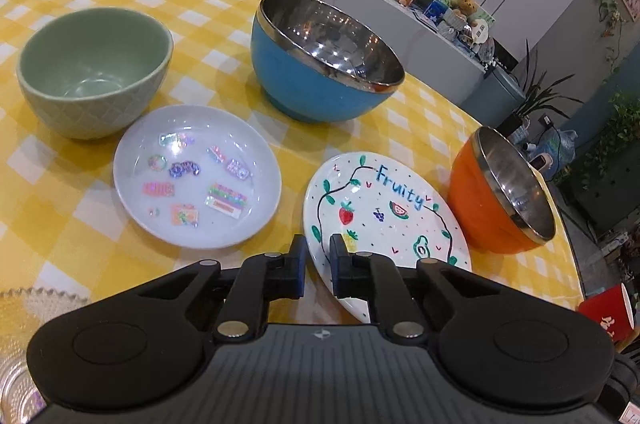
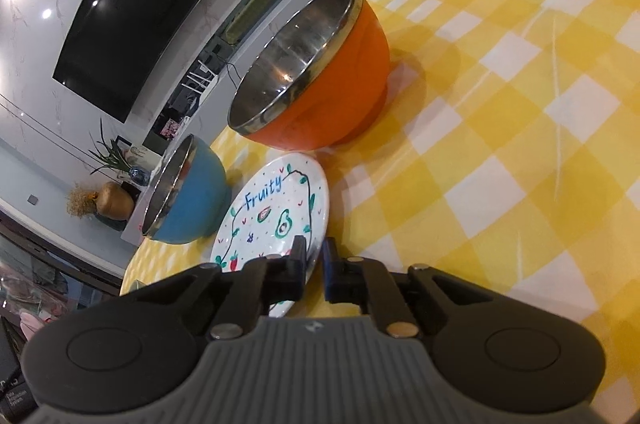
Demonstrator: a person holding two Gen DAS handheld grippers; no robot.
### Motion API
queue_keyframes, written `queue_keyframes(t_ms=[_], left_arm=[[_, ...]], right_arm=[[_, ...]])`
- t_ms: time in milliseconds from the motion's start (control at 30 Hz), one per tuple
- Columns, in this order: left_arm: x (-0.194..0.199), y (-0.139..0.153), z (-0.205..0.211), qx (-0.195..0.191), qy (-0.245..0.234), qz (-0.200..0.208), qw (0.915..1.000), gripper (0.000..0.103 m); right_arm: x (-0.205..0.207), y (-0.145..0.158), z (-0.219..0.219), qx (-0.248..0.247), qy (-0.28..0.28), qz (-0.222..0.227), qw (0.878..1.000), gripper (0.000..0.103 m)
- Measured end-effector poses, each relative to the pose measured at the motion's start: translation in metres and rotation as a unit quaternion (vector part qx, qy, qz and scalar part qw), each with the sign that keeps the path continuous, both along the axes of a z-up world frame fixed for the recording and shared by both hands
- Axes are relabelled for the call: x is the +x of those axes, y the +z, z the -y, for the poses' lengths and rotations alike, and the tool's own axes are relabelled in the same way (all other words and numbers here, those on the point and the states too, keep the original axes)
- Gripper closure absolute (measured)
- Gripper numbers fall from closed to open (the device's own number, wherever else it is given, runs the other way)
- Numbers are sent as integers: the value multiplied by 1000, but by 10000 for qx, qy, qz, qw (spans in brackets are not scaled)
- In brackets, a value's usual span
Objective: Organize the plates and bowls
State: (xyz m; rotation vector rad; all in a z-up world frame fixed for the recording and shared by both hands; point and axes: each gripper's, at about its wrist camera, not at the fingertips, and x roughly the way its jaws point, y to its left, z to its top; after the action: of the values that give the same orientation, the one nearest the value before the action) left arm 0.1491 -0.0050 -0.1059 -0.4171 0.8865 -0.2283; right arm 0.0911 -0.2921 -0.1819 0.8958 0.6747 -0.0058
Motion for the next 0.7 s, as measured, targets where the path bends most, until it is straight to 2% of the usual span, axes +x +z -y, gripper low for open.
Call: queue_keyframes(t_ms=[200, 400, 567, 667, 700], left_arm=[[-21, 8, 6, -4, -168, -63, 9998, 91], [-47, 9, 17, 89, -436, -188, 9988, 96], [-53, 12, 17, 127, -570, -72, 9983, 100], [-55, 15, 14, 208, -415, 88, 9989, 97], [-57, 17, 15, 316, -328, 229, 9987, 97]], right_arm=[[-18, 10, 8, 118, -114, -239, 9996, 98], [-48, 17, 14, -121, -261, -599, 9978, 98], [-62, 13, 16, -98, -202, -719, 9972, 97], [-63, 22, 13, -485, -159, -690, 9963, 91], [-64, 26, 13, -666, -162, -619, 9957, 86]])
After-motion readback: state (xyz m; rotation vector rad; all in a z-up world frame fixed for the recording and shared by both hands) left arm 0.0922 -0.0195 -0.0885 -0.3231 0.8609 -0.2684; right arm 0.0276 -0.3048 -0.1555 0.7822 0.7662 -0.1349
